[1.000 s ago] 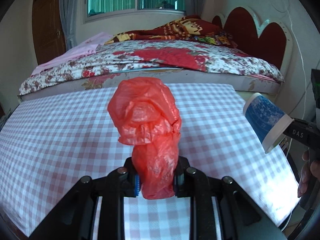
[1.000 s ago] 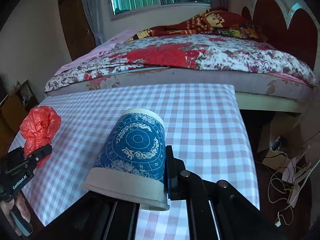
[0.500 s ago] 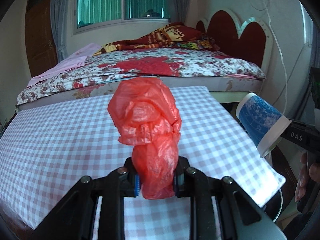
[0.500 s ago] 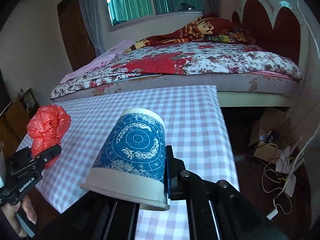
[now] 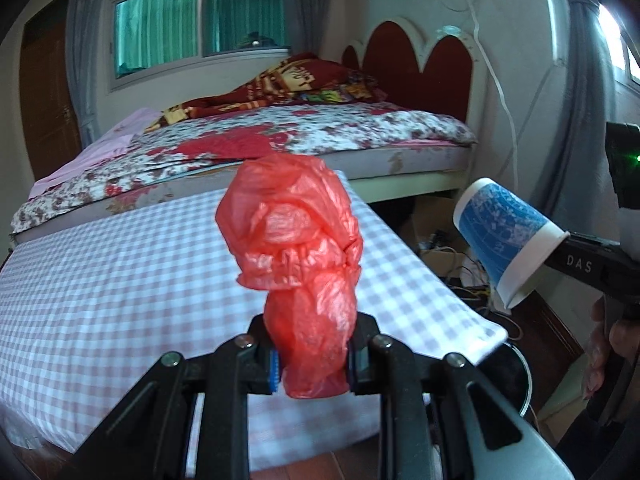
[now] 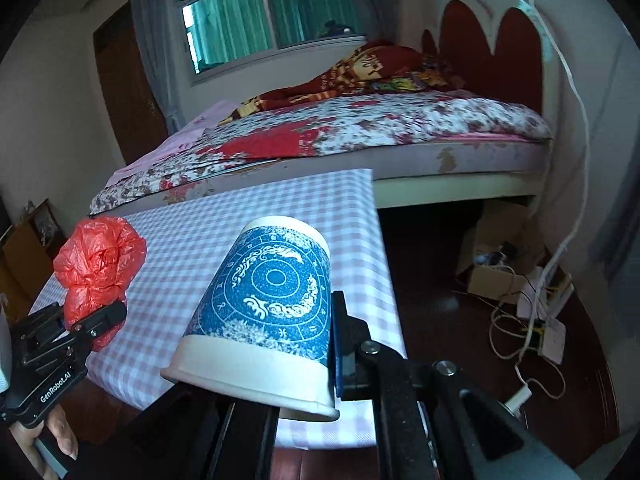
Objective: Collect trash
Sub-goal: 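Carry the red bag and paper cup over the black bin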
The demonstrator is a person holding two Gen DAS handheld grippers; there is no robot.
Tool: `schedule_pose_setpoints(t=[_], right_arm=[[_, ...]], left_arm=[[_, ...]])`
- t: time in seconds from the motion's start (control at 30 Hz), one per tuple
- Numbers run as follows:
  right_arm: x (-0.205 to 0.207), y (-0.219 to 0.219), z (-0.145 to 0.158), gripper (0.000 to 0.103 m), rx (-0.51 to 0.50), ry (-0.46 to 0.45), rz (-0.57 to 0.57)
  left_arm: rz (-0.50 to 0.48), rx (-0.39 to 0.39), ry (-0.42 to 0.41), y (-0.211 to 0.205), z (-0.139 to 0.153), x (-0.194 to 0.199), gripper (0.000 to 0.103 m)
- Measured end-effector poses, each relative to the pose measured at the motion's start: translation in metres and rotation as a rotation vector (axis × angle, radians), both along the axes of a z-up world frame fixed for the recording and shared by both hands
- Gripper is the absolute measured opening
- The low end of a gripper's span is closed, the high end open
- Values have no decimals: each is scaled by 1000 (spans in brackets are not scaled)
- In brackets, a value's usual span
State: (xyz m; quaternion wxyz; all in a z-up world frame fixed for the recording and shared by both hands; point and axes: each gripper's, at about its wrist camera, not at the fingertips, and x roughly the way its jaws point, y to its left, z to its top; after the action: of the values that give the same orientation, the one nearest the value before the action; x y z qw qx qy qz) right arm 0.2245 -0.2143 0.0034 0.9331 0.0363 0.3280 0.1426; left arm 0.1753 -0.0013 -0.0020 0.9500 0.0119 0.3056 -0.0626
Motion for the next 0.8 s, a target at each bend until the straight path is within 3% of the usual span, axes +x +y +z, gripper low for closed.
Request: schedule_pose_setpoints(t=[0.4, 0.8], right_arm=[[-49, -93, -14, 4, 43, 14, -158], [-71, -139, -40, 4, 24, 51, -241]], left_arm=[[-140, 4, 7, -76, -3, -20, 24], [-229, -14, 45, -120, -27, -35, 24]])
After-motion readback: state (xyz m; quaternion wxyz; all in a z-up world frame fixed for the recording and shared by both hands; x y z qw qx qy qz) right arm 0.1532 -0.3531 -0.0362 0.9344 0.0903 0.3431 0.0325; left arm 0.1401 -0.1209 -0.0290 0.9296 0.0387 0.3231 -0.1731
